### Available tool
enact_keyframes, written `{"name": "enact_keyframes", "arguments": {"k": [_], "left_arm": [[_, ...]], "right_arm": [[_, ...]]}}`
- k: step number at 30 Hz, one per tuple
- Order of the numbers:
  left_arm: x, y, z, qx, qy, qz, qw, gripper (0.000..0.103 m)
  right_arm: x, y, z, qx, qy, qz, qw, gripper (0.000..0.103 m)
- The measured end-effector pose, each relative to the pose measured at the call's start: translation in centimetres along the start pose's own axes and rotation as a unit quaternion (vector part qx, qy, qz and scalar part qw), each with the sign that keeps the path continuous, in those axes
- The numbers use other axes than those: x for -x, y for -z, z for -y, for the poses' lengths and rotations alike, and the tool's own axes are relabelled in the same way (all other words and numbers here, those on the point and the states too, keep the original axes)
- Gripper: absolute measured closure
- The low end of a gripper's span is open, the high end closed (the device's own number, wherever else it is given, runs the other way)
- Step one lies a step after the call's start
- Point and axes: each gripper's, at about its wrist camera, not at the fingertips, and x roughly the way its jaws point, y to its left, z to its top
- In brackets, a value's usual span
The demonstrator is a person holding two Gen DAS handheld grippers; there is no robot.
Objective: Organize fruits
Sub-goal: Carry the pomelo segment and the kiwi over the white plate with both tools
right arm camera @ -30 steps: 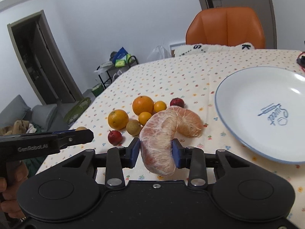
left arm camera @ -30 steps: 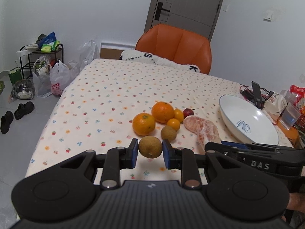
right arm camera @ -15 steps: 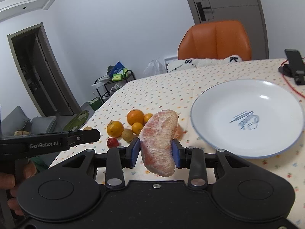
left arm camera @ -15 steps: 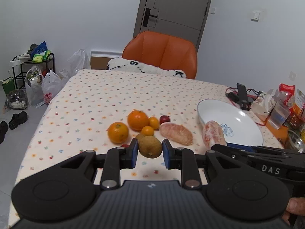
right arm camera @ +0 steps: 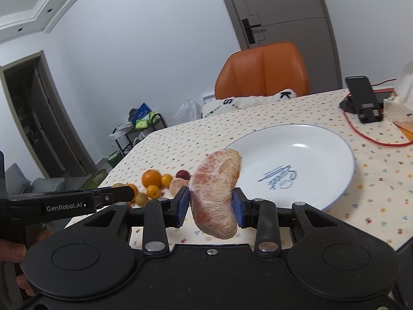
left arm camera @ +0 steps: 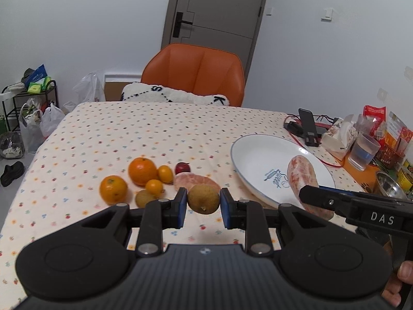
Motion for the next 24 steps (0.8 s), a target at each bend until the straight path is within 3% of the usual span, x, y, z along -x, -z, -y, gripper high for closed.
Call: {"name": "enact_keyframes", "arguments": {"k": [24], "left_arm": [[-5.2, -1.7, 5.5, -0.046, 0.02, -0.014, 0.9987, 0.077]], "right_arm": [[-0.1, -0.7, 6.7, -0.05, 0.025, 0.015, 0.998, 0.069]]}}
